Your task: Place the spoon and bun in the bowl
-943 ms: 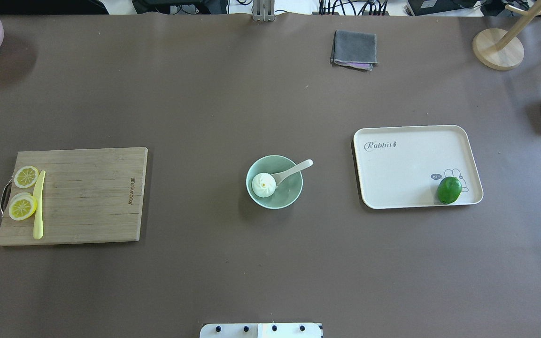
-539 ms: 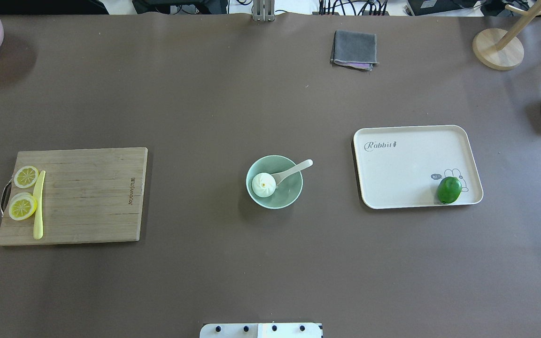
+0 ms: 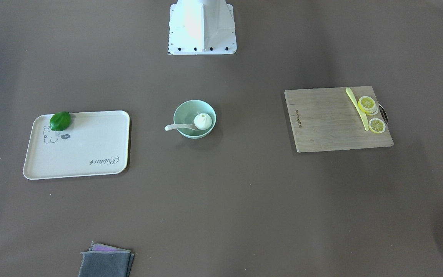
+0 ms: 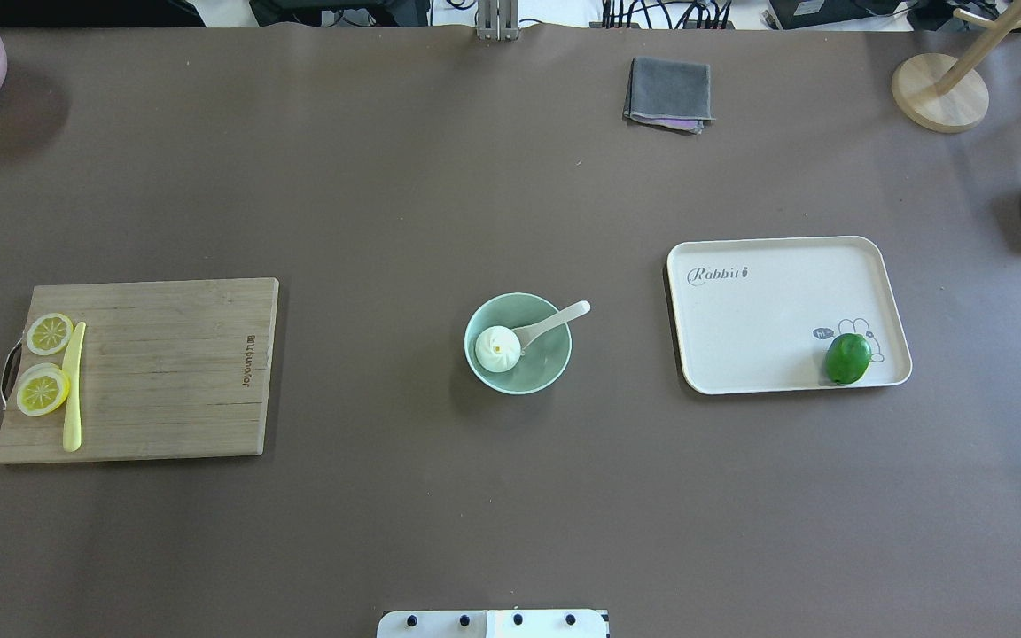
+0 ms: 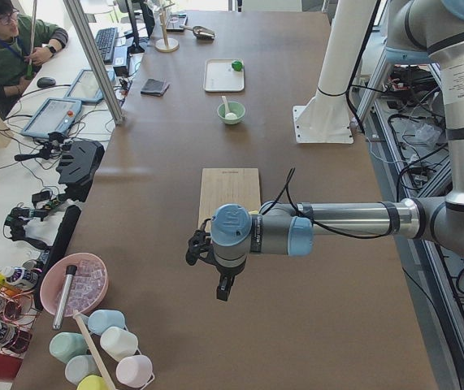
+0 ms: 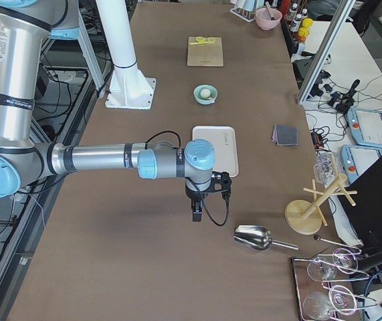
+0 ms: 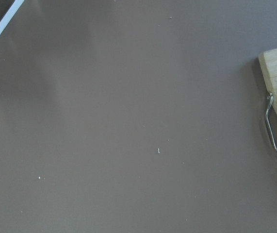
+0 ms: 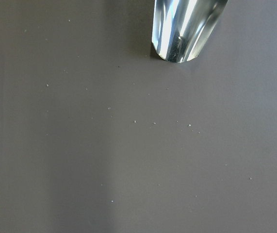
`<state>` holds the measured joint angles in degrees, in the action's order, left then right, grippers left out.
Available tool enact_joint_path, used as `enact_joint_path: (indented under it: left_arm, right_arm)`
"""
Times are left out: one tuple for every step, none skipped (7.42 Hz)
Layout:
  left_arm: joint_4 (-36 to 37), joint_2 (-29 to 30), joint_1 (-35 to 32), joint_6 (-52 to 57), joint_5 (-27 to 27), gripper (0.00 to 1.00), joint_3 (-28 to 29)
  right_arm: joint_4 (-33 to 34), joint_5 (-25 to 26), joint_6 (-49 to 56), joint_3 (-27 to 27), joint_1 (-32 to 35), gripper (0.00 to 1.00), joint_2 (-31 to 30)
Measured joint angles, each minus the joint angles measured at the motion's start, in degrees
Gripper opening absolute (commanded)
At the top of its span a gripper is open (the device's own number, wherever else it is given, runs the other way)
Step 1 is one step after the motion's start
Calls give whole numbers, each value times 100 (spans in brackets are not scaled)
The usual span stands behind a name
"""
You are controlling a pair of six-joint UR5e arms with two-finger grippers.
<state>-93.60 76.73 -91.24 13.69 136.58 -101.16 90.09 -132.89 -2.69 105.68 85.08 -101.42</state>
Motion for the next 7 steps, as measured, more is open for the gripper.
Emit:
enact_joint_path:
  left_arm:
    - [0, 0, 0, 1, 0, 98, 0]
    - [0, 0, 1, 2, 0, 98, 0]
    - [-2, 1, 1, 2, 0, 98, 0]
    - [-6, 3, 1, 1, 2, 98, 0]
    - [-6, 2, 1, -3, 10, 98, 1]
    - [-3, 2, 1, -3, 19, 98, 4]
    - [-1, 0, 4, -2, 26, 98, 14]
  right_arm:
    - [0, -118, 9, 2, 0, 100, 11]
    - [0, -237, 19, 3, 1, 100, 12]
    - [0, -305, 40, 1, 5, 100, -5]
    - [0, -314, 56, 1, 7, 100, -25]
    - [0, -303, 65, 2, 8, 100, -44]
    - [-2, -276, 75, 12, 8, 100, -76]
    - [-5, -251, 85, 30, 9, 100, -115]
